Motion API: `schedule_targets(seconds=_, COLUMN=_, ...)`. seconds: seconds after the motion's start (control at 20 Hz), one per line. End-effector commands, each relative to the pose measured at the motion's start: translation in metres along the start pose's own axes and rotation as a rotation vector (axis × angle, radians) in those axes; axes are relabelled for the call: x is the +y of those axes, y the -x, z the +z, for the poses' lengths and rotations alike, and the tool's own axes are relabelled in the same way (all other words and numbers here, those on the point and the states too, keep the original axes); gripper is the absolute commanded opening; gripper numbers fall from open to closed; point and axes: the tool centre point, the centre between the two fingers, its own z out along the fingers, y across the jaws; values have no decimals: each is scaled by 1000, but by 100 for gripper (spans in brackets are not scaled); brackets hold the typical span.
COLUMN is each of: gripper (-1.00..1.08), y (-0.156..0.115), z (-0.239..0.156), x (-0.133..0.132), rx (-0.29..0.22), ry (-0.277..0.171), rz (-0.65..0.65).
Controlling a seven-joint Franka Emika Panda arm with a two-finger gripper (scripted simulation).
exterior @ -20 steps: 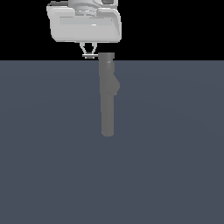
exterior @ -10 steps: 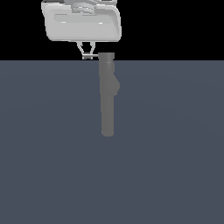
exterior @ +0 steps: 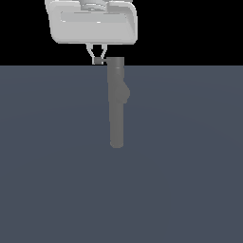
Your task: Turn on the faucet by rotating a designated handle.
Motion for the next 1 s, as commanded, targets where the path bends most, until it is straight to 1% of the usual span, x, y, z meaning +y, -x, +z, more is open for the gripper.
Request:
schedule_targets(seconds=0.0, gripper=-100, y=17, z=0, x=4, rx=-16, ry=1, rz=3)
schedule_targets(seconds=0.15, gripper=-100, y=27, z=-1, x=8, rx=-18, ry=1, rz=2)
schedule_targets(seconds=0.2, gripper=-100, y=27, z=-1, x=8, rx=-18, ry=1, rz=2)
schedule_targets(seconds=0.25, gripper=-100, y=17, z=1, x=5, rx=-7, ry=0, rz=-2)
schedule_targets(seconds=0.75, gripper=-100, y=41, z=-1, x=55, rx=-18, ry=1, rz=2)
schedule_targets(seconds=0.8, gripper=-100, y=41, z=-1, x=55, rx=-18, ry=1, rz=2)
schedule_targets(seconds=0.85, gripper=-100, y=33, z=1, x=31, rx=-10, ry=-1, rz=-37)
schedule_targets(seconds=0.95, gripper=-100, y=30, z=0, x=43, rx=-12, ry=-1, rz=-29)
